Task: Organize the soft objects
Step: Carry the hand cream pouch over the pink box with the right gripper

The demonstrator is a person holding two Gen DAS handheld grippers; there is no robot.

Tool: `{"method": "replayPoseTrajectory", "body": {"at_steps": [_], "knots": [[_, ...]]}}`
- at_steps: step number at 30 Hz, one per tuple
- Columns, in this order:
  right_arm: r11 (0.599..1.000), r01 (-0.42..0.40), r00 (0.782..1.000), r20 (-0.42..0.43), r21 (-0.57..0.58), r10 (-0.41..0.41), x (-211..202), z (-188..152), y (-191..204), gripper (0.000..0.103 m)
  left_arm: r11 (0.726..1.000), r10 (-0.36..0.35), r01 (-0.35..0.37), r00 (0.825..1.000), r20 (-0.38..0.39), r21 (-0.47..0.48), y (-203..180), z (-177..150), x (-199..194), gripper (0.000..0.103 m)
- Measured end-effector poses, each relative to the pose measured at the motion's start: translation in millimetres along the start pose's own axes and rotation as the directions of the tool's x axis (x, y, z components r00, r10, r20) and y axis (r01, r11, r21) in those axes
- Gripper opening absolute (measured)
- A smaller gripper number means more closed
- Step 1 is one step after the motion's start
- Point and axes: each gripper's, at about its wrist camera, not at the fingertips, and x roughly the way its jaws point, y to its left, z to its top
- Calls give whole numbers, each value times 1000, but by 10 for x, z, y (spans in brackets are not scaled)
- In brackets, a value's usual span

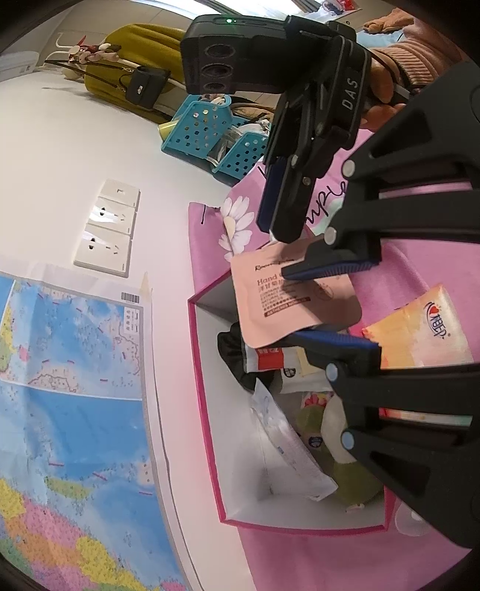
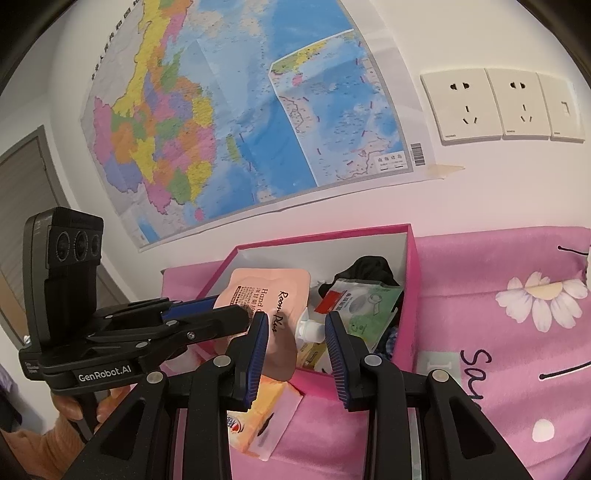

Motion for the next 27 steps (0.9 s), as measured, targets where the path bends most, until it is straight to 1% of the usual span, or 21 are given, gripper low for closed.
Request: {"method": "replayPoseTrajectory", "body": {"at_steps": [27], "knots": [[1000,21,1000,-11,7,-21,114,80,-112,32,1000,16,-16,1000,-11,-22,21,59,132,28]]}}
